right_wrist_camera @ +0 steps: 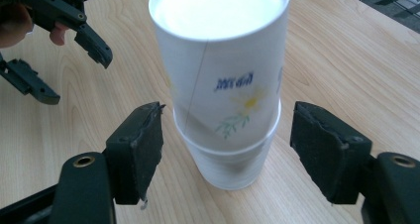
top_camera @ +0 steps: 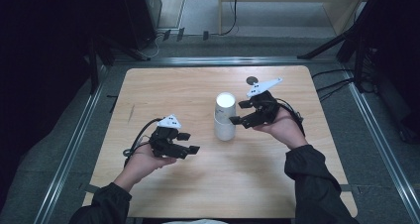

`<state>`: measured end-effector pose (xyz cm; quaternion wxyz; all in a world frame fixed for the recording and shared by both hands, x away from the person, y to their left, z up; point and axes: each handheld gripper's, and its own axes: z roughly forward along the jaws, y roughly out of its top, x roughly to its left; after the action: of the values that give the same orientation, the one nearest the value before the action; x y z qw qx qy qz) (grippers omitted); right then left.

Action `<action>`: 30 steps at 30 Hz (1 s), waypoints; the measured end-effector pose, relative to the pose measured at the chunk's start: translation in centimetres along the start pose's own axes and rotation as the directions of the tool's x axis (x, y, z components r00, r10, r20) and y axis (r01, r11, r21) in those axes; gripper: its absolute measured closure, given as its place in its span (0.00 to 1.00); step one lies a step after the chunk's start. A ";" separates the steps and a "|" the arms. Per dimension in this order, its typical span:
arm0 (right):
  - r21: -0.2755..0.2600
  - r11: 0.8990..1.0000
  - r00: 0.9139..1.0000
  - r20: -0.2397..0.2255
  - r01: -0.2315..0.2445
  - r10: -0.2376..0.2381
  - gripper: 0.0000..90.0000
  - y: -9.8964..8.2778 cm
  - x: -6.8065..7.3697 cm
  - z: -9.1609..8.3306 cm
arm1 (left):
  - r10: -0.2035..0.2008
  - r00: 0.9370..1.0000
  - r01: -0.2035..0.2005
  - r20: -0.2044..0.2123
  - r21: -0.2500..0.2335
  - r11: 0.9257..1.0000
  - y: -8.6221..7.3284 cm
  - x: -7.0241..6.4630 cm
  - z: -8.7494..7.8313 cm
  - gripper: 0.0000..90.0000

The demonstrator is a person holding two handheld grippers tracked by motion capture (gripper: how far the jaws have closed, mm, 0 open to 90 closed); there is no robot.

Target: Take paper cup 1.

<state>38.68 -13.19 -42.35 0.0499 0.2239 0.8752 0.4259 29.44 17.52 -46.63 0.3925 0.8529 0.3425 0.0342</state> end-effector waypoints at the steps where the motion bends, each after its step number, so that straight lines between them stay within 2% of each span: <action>1: 0.000 1.000 1.000 0.000 0.000 0.000 0.32 0.0 0.0 0.0 | 0.000 1.000 0.000 0.000 0.000 1.000 0.0 0.0 0.0 0.39; 5: 0.006 1.000 1.000 -0.003 0.013 -0.013 0.30 0.6 -0.1 0.5 | 0.015 1.000 -0.015 -0.010 0.001 1.000 -0.4 -0.2 -0.2 0.38; 6: 0.003 1.000 1.000 -0.008 0.013 -0.013 0.30 0.8 -0.1 0.7 | 0.012 1.000 -0.012 0.013 0.002 1.000 -0.5 -0.2 -0.3 0.38; 12: 0.010 1.000 0.999 -0.022 0.024 -0.024 0.29 1.6 -0.4 1.5 | 0.028 0.999 -0.027 0.036 -0.025 0.999 -0.2 -1.0 -0.4 0.35; 17: 0.028 0.999 0.999 -0.030 0.041 -0.040 0.29 2.7 -0.4 1.7 | 0.034 0.999 -0.034 0.032 0.000 0.999 -0.6 -1.1 -0.2 0.35; 24: 0.083 0.995 0.998 -0.027 0.059 -0.056 0.28 4.6 -0.2 1.7 | 0.022 0.999 -0.022 0.024 0.000 1.000 -1.0 -1.0 -0.4 0.35; 26: 0.084 0.995 0.998 -0.023 0.062 -0.060 0.28 4.7 -0.2 1.7 | 0.024 0.999 -0.024 0.023 0.007 1.000 -1.0 -1.0 -0.4 0.35; 30: 0.107 0.991 0.997 -0.003 0.077 -0.077 0.36 5.6 0.4 1.7 | 0.033 0.999 -0.033 0.023 0.013 0.999 -1.1 -1.0 -0.3 0.35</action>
<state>40.78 -8.82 -39.07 0.0549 0.1926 0.9046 0.3762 27.93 17.59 -46.99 0.3901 0.8614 0.3240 0.0287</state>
